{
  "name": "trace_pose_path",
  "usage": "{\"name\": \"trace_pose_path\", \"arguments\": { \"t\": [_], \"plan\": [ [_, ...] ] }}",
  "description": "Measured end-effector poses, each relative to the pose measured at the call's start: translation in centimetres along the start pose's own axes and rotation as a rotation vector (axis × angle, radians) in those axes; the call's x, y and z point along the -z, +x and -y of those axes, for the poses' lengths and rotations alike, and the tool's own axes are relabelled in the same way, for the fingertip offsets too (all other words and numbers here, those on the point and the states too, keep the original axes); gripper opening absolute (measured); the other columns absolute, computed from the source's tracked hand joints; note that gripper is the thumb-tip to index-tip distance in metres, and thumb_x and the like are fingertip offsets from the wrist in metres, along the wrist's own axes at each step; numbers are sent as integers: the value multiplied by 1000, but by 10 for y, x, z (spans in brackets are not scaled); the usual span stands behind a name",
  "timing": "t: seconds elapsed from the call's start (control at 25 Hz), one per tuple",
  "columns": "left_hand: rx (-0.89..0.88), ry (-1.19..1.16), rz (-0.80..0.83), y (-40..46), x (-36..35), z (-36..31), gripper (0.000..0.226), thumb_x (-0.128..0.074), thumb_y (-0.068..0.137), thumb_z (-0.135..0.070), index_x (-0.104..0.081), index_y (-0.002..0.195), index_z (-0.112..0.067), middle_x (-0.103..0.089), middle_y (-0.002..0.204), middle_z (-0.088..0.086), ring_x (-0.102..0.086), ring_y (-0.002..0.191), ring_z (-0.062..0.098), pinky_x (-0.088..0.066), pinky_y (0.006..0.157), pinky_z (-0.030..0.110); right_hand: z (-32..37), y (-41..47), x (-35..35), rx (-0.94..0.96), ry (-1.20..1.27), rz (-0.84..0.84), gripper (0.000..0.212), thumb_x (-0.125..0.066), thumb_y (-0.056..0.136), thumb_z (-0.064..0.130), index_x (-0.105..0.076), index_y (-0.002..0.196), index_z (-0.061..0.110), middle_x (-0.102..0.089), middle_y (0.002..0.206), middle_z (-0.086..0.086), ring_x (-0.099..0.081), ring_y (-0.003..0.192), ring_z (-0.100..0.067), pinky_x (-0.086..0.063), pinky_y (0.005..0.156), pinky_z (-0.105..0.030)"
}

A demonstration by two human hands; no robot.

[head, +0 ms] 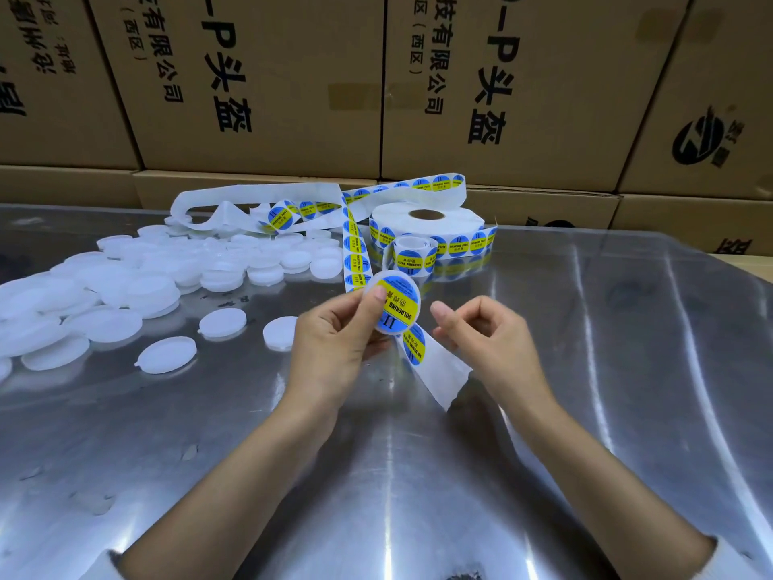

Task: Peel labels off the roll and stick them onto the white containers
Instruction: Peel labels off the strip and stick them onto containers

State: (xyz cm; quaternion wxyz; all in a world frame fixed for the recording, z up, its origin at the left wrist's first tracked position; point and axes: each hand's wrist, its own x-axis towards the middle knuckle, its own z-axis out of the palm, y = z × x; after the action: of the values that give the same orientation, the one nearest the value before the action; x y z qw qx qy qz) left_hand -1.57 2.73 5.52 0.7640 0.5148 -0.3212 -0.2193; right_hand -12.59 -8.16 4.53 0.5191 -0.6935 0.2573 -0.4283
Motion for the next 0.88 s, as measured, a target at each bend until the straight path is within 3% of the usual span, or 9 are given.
{"name": "trace_pose_path", "arguments": {
  "t": [0.08,0.16,0.28,0.4,0.48,0.6,0.76,0.88],
  "plan": [
    [191,-107,4,0,1,0,24,-60,86,-30,-78,71,-25,-74,74,0,-68,63,6,-52,54,15,2,-3,-7,47,10,58,39,-70,69,55,-59,74,18,-65,64,0,-60,64,-13,-48,62,-28],
    [315,-176,81,-3,-2,4,24,-60,83,-34,-78,72,-23,-74,77,1,-69,64,7,-53,55,16,1,-7,-12,75,-73,120,54,-71,59,71,-58,84,25,-63,65,2,-55,60,-11,-43,57,-23],
    [400,-232,186,-9,-10,9,31,-58,76,-44,-78,79,-20,-75,83,4,-71,71,9,-55,58,19,-4,-7,-16,79,-211,135,54,-70,51,70,-57,82,28,-65,71,13,-60,65,-7,-49,61,-26],
    [483,-284,182,-12,-14,11,36,-52,84,-46,-73,87,-16,-75,82,5,-72,70,11,-52,51,18,-3,-5,-15,88,-278,66,44,-70,67,62,-56,69,21,-58,59,15,-51,55,0,-45,55,-24],
    [467,-265,218,-15,-15,10,40,-50,83,-51,-71,92,-18,-75,87,5,-72,77,11,-52,52,17,-3,-3,-11,79,-298,40,42,-62,80,57,-56,65,18,-54,55,12,-49,54,-4,-45,57,-32],
    [305,-96,310,-22,-17,11,38,-63,72,-48,-72,97,-21,-74,96,3,-70,90,9,-51,60,15,1,-3,-8,41,-303,19,57,-42,94,53,-51,59,9,-47,49,4,-46,54,-19,-45,58,-43],
    [130,80,241,-24,-20,15,16,-69,82,-21,-69,98,-19,-75,83,2,-69,77,5,-50,55,15,2,-5,-11,22,-275,-33,63,-29,100,46,-45,50,12,-44,37,2,-45,46,-23,-42,54,-43],
    [61,142,150,-18,-20,14,17,-58,89,-31,-71,83,-24,-72,69,-5,-68,65,2,-48,46,15,2,-6,-14,59,-250,5,62,-31,100,46,-48,52,10,-45,37,-1,-44,41,-17,-39,51,-37]
  ]
}}
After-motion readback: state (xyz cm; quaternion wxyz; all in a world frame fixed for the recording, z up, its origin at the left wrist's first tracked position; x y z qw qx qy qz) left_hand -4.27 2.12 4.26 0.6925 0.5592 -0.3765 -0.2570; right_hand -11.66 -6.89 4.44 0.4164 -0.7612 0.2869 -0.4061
